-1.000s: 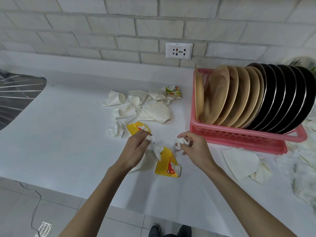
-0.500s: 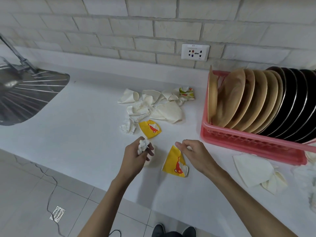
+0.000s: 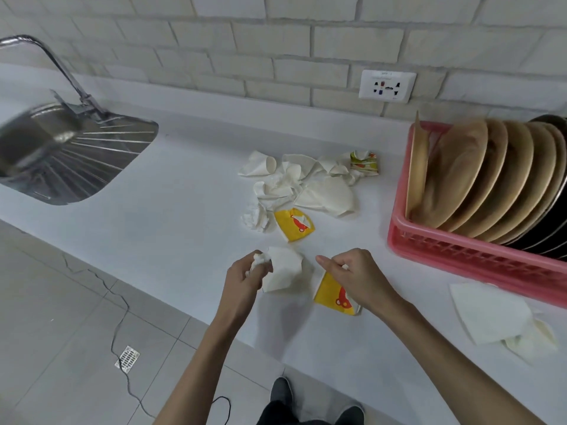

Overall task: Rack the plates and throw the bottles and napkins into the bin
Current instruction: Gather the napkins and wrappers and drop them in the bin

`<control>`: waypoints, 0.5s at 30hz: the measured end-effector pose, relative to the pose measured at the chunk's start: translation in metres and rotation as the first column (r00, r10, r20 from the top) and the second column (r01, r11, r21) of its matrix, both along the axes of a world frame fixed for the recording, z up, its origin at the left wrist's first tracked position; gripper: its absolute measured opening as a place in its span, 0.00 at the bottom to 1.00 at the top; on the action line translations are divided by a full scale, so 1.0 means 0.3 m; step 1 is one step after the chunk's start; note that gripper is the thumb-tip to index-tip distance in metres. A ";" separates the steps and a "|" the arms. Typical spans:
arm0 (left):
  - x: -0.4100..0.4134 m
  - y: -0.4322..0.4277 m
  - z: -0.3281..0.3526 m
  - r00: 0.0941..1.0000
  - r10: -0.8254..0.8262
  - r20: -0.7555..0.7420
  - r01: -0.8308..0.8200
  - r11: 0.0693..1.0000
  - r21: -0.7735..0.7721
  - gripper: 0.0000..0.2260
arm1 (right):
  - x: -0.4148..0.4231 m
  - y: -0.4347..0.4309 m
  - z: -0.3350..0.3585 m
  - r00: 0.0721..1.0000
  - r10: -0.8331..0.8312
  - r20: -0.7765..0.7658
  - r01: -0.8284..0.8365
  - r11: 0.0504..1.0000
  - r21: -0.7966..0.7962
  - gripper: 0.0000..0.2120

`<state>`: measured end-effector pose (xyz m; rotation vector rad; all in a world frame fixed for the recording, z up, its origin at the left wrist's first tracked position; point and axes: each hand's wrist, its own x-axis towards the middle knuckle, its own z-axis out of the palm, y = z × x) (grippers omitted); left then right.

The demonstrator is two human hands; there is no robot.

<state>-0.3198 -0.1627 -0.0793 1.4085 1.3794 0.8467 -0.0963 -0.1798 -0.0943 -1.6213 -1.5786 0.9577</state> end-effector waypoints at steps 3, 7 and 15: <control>-0.033 0.027 -0.019 1.000 0.023 -0.020 -0.023 1.000 0.018 0.17 | -0.010 0.011 0.013 0.997 -0.071 -0.011 0.071 0.997 -0.035 0.27; -0.106 0.075 -0.048 0.999 0.012 -0.030 -0.012 1.000 0.006 0.15 | -0.060 0.030 0.024 0.994 -0.104 0.034 0.106 0.993 -0.047 0.26; -0.215 0.189 -0.053 0.999 -0.034 0.012 0.033 0.999 0.036 0.10 | -0.190 0.101 0.020 0.989 -0.103 0.102 0.107 0.994 -0.037 0.27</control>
